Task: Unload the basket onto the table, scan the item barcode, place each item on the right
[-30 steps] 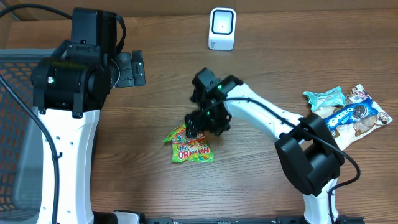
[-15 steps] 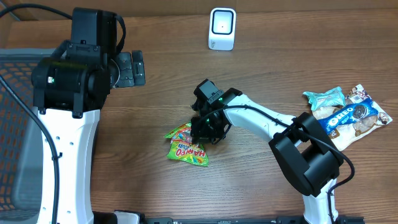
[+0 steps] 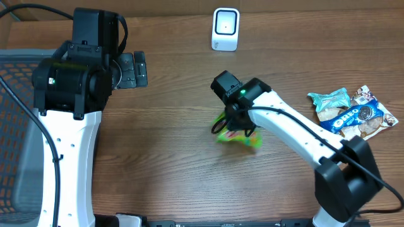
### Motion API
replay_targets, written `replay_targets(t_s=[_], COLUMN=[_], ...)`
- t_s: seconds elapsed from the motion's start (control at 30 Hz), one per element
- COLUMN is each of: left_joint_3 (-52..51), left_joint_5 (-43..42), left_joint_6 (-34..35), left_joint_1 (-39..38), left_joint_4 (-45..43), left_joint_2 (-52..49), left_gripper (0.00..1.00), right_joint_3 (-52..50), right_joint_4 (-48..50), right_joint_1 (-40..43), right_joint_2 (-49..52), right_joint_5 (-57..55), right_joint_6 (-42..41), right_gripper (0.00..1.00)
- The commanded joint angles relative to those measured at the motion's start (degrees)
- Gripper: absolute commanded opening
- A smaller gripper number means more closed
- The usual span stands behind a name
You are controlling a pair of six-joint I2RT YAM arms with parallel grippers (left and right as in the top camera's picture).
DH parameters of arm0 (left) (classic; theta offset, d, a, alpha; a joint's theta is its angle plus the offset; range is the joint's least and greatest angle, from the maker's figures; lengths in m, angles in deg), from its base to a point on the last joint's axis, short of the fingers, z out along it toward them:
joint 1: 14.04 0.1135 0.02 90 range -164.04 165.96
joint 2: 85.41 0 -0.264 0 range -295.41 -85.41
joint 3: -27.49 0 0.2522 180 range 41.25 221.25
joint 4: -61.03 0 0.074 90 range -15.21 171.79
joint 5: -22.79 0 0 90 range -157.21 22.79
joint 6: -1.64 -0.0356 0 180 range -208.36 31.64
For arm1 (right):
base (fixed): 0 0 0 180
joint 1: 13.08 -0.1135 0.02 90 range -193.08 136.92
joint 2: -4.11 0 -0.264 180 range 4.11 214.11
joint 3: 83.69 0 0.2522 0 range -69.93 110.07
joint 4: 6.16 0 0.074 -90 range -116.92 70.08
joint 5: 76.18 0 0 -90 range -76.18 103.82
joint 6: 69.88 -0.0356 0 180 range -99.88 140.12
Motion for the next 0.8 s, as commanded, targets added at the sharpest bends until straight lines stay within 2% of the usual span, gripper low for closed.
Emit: replay_targets(t_s=[0.0, 0.13, 0.23, 0.5, 0.6, 0.67, 0.77], left_joint_3=[0.68, 0.68, 0.68, 0.68, 0.68, 0.68, 0.68], left_joint_5=[0.76, 0.76, 0.76, 0.76, 0.76, 0.76, 0.76], left_joint_6=[-1.27, -1.27, -1.27, -1.27, -1.27, -1.27, -1.27], left_joint_1=[0.24, 0.24, 0.24, 0.24, 0.24, 0.24, 0.24], left_joint_4=[0.0, 0.0, 0.0, -0.02, 0.0, 0.0, 0.0], left_joint_2=[-0.31, -0.31, -0.31, -0.31, -0.31, -0.31, -0.31], left_gripper=[1.0, 1.0, 1.0, 1.0, 1.0, 1.0, 1.0], right_joint_3=[2.12, 2.14, 2.16, 2.19, 2.19, 2.19, 2.19], right_joint_4=[-1.9, -2.27, -4.72, -2.51, -2.27, -1.18, 1.07], right_joint_1=[-0.09, -0.26, -1.09, -9.53, -14.45, -18.08, -22.56], right_joint_2=[0.52, 7.45, 12.55, 15.19, 15.19, 15.19, 15.19], right_joint_5=[-25.44, -33.97, -41.53, -37.88, -36.96, -34.53, -34.21], right_joint_6=[-3.06, 5.01, 6.01, 6.01, 5.99, 6.03, 6.03], right_gripper=[0.04, 0.04, 0.04, 0.04, 0.27, 0.32, 0.74])
